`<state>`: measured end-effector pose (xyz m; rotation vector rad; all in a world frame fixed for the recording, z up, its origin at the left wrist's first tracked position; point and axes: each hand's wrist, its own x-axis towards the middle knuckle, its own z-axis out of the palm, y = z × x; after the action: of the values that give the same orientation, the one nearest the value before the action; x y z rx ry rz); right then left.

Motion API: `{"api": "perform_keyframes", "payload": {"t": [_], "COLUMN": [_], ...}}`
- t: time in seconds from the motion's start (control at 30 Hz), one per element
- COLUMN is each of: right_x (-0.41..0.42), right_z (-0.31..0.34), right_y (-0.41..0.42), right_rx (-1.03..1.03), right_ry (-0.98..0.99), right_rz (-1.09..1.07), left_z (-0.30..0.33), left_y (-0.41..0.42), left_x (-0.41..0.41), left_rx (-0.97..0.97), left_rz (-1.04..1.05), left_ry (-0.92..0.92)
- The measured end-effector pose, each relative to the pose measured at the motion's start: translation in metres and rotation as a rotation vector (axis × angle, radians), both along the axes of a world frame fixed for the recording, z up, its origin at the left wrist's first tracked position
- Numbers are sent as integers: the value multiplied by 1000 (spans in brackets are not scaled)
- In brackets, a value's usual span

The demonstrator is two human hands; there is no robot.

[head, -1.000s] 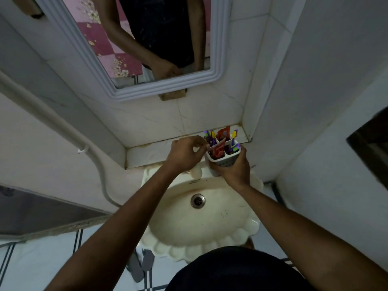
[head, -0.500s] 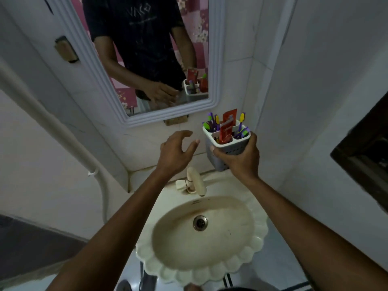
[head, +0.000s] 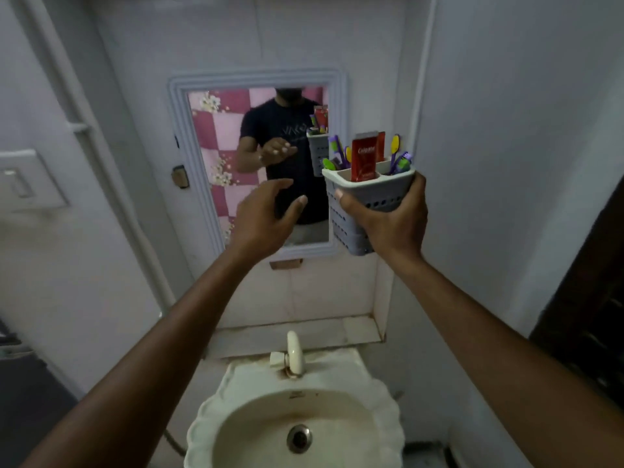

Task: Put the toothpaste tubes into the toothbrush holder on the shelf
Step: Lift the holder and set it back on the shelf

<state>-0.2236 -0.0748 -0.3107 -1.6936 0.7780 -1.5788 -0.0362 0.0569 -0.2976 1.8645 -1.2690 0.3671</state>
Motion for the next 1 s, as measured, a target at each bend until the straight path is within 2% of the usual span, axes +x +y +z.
{"api": "perform_keyframes", "payload": {"t": [0.23,0.5,0.7,0.9,1.0], "right_x": [-20,-31,-27,-7,33], "right_z": [130,264,350,385,417], "right_y": [3,6,0,-15,-38], "right_rx": [-129,-182,-202,-177,-247], "right_ry": [-96,-159,-205,-223,-253], "right_rz": [14,12,-26,-66,-131], "left_z": [130,260,326,344,372], "left_y": [4,-6,-26,-50,-80], "left_x": [-27,-27,-21,-4,35], "left_rx": [-145,-298,-407,-405,-428], "left_rz": [14,41,30,58,54], "left_ry": [-197,-387,-417,-440,-408]}}
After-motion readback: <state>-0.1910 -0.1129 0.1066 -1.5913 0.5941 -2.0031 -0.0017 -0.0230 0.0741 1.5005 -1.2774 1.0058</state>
